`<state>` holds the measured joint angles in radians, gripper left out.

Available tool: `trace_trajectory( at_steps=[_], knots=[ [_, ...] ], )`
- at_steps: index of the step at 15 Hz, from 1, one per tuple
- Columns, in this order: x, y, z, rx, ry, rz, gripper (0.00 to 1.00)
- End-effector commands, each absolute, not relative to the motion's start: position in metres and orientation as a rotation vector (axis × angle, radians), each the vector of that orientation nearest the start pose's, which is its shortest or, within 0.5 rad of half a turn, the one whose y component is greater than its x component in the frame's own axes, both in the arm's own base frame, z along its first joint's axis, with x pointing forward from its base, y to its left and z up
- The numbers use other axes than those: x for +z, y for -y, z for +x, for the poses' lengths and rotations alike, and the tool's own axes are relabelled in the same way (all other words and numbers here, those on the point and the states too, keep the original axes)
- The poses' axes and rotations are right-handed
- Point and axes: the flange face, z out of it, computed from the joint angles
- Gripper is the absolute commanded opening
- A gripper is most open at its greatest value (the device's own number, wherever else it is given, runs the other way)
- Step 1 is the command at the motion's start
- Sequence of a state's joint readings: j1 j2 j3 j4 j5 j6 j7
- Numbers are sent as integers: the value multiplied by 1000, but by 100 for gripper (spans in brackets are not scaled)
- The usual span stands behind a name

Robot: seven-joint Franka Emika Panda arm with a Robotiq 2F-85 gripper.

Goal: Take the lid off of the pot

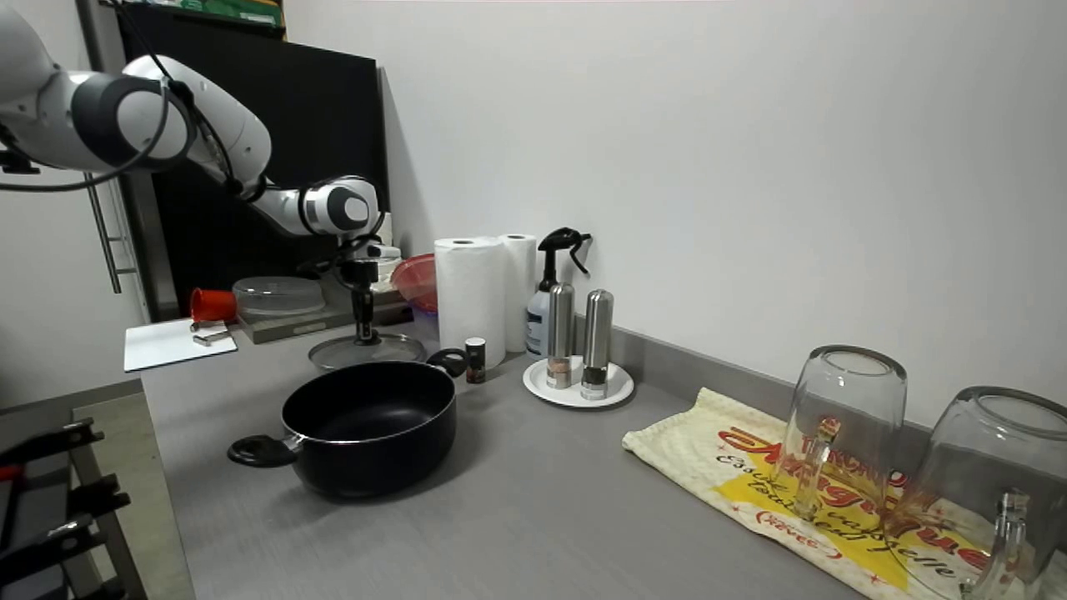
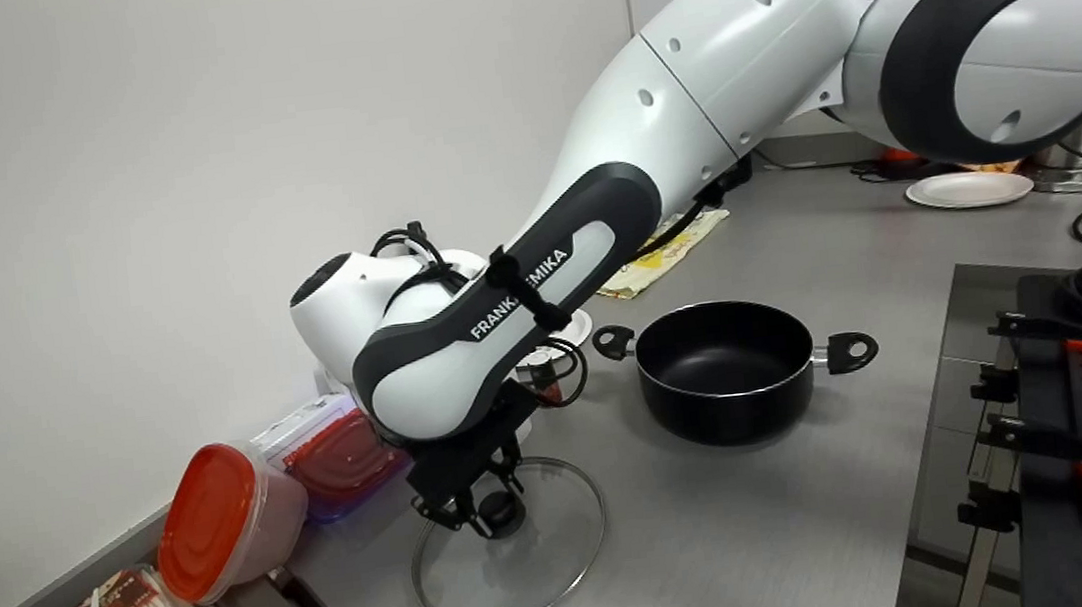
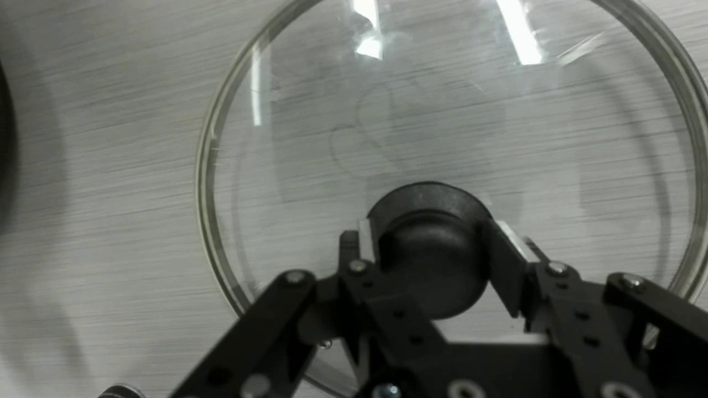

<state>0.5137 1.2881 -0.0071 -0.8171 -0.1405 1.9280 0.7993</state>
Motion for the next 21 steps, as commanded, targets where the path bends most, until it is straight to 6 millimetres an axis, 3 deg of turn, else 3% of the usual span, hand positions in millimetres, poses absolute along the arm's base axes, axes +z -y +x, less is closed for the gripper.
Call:
trace_trajectory(
  at_steps=[1,9,13,14,15,17,18,20,21],
  knots=[
    [103,-370,677,67,-385,-3354,25],
    [81,-367,675,90,-390,-3341,25],
    [80,-367,675,97,-376,-3332,25],
    [84,-364,673,110,-381,-3339,75],
    [84,-364,673,110,-382,-3339,52],
    [83,-363,673,113,-383,-3340,65],
    [83,-363,673,113,-383,-3340,96],
    [94,-362,673,138,-388,-3333,95],
    [103,-362,673,151,-373,-3322,100]
  ],
)
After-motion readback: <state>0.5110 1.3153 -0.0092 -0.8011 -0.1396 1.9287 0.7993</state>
